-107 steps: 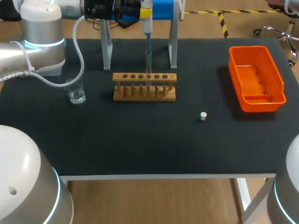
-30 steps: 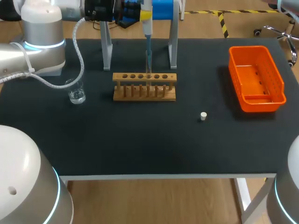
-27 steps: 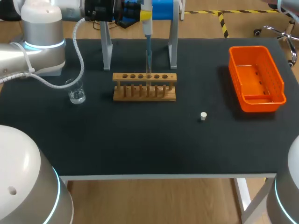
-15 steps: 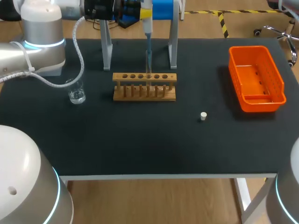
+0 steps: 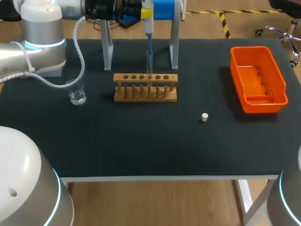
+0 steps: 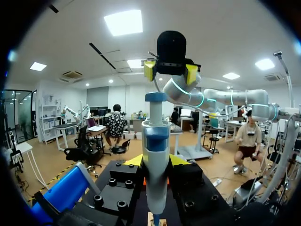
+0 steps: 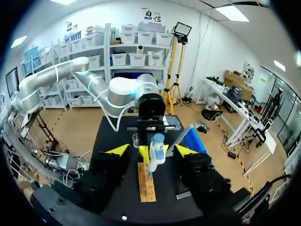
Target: Invert the test tube, pick up the pipette, mount the tip to pipette, aspirate from beaker and dispense into the tube, eject the tip, return the pipette, and cap with the stopper.
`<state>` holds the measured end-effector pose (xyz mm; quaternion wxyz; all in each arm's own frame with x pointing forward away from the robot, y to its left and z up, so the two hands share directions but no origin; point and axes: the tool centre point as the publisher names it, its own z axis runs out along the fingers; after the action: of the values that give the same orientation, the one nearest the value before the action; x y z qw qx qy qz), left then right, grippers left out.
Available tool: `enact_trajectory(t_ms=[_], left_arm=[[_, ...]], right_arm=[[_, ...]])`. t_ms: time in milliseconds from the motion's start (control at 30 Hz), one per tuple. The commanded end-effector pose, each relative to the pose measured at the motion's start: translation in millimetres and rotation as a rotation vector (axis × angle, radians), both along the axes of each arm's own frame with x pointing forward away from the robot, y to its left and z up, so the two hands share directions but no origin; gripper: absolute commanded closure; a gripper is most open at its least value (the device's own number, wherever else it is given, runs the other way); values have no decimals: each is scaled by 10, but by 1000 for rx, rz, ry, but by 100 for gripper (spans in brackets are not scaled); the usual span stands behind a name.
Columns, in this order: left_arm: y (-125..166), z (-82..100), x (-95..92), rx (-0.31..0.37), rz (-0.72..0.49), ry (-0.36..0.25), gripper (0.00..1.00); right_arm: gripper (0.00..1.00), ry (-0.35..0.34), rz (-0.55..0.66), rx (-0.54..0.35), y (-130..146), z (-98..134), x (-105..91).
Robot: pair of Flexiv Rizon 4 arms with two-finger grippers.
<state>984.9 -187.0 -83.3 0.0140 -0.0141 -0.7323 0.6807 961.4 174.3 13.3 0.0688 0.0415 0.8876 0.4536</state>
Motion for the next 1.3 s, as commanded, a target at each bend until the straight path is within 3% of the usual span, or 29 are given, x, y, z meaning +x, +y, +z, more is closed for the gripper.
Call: enact_trajectory(t_ms=[33,367,533,1233,1300], left_arm=[[4,5,8,1,-3,1,100],[4,5,8,1,-3,1,100],[4,5,8,1,-3,1,100],[4,5,8,1,-3,1,100],[4,5,8,1,-3,1,100]], right_arm=[[0,-22,25,19,-318,-163,-186],[0,-87,113,-8,-459,-820,-430],[0,-78,93,-28,-478,-1161,-496],[0,-78,93,-28,-478,-1161,-496],[0,-62,89,-39,-499,-1370,-545]])
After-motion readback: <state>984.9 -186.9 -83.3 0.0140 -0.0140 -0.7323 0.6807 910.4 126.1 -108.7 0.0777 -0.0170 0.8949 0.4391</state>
